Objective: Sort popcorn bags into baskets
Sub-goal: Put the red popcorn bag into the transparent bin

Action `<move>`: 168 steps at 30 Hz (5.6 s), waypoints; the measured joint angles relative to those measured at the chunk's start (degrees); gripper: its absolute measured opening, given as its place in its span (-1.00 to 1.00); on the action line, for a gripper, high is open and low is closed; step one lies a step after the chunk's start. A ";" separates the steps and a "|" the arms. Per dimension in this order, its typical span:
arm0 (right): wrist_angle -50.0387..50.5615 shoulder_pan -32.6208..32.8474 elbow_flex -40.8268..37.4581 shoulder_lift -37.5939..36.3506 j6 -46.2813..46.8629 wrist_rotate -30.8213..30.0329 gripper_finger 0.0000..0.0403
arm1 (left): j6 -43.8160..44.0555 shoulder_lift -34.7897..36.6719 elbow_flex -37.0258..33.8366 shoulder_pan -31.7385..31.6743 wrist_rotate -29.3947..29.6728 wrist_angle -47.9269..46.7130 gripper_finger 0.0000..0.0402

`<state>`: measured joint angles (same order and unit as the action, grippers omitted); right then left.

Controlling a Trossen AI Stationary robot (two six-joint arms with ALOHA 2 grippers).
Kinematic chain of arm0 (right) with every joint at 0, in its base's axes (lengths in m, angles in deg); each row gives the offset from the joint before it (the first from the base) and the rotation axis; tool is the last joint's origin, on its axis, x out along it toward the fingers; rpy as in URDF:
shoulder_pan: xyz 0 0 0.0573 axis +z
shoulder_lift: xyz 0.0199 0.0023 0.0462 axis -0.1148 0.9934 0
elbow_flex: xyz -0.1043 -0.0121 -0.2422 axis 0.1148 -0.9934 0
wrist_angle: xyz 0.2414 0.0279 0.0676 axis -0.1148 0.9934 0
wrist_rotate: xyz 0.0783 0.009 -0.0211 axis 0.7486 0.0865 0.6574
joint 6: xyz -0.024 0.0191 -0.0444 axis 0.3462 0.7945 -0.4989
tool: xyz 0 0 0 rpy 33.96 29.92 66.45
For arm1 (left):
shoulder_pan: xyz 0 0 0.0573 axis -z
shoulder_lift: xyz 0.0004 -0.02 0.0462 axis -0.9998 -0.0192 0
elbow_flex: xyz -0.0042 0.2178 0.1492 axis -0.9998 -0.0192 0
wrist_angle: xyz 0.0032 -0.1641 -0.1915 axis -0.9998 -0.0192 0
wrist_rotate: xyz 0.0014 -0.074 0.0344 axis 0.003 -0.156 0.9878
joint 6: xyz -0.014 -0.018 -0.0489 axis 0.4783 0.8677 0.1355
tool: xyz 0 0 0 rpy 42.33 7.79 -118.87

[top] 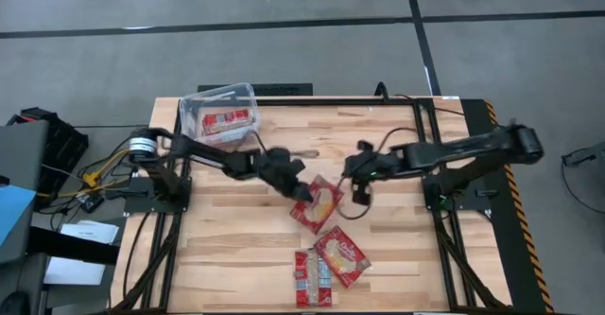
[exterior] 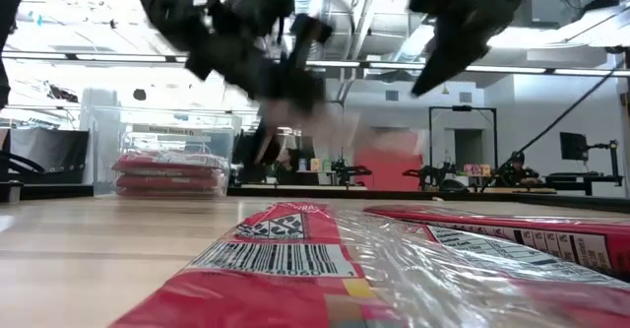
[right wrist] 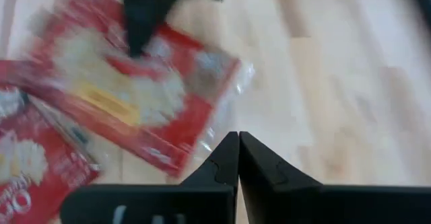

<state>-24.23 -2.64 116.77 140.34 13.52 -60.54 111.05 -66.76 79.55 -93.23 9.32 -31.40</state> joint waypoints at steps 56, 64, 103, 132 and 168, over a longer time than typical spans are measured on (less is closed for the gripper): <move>12.50 -2.93 0.03 -8.78 0.85 -5.90 -0.86 | -100.79 15.71 29.49 -53.43 12.51 -95.83 -0.93; 11.58 -2.98 0.03 -8.78 0.83 -5.95 -0.84 | -103.02 13.90 29.56 -53.38 7.00 -94.03 -0.97; 15.98 0.71 0.03 -8.78 5.39 14.37 -0.89 | -76.94 8.52 44.28 -40.67 -24.40 -89.11 -0.28; -29.62 27.75 -13.14 21.09 32.74 17.25 -0.96 | -36.91 8.54 5.62 7.33 4.61 -29.55 -0.28; -33.03 -1.04 -9.69 23.14 -3.64 19.26 -0.95 | -4.19 2.54 -10.62 1.54 10.74 -0.54 0.42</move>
<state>-57.26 -3.68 107.08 163.48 9.88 -41.27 106.86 -64.22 68.94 -91.70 20.06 -31.94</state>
